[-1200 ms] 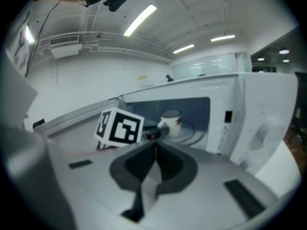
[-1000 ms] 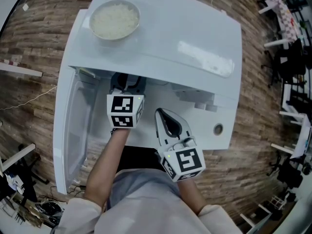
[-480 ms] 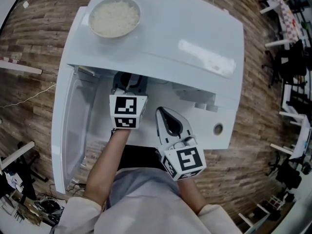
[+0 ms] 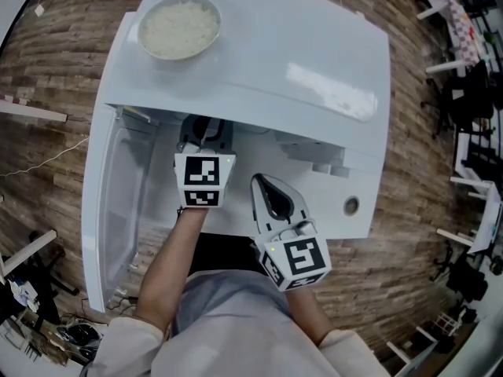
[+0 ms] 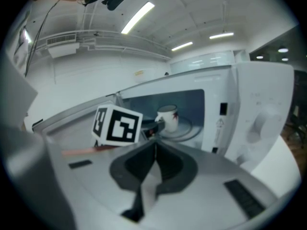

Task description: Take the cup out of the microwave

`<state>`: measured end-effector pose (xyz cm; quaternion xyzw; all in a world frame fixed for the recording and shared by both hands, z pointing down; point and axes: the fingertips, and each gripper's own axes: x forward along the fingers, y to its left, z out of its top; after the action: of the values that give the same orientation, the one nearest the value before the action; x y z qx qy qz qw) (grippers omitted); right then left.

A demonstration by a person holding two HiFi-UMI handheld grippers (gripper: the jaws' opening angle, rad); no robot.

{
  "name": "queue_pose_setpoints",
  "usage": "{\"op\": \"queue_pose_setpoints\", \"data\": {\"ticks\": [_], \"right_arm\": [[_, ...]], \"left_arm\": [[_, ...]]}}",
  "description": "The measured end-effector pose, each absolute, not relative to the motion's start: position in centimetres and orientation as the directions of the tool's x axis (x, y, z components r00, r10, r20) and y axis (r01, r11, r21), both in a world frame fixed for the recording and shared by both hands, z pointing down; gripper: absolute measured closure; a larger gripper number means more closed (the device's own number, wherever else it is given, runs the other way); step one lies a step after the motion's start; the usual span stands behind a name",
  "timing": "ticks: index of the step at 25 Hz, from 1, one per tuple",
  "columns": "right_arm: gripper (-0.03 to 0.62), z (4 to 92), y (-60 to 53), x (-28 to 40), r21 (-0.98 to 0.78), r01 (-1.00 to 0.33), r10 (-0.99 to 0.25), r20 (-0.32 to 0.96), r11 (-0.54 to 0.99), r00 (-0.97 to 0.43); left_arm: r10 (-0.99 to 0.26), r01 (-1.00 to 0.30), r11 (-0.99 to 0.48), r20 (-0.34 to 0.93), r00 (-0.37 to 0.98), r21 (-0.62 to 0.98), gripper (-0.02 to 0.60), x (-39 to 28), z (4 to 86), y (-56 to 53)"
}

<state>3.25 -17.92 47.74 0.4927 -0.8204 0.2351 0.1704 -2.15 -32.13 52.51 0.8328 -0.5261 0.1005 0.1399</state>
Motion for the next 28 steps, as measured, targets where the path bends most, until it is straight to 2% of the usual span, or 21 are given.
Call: {"op": "queue_pose_setpoints", "data": {"ticks": [28], "right_arm": [[0.571, 47.3, -17.3, 2.8, -0.214, -0.890, -0.736, 0.501, 0.403, -0.455]], "left_arm": [[-0.863, -0.907, -0.403, 0.280, 0.421, 0.120, 0.515, -3.6, 51.1, -29.9]]}}
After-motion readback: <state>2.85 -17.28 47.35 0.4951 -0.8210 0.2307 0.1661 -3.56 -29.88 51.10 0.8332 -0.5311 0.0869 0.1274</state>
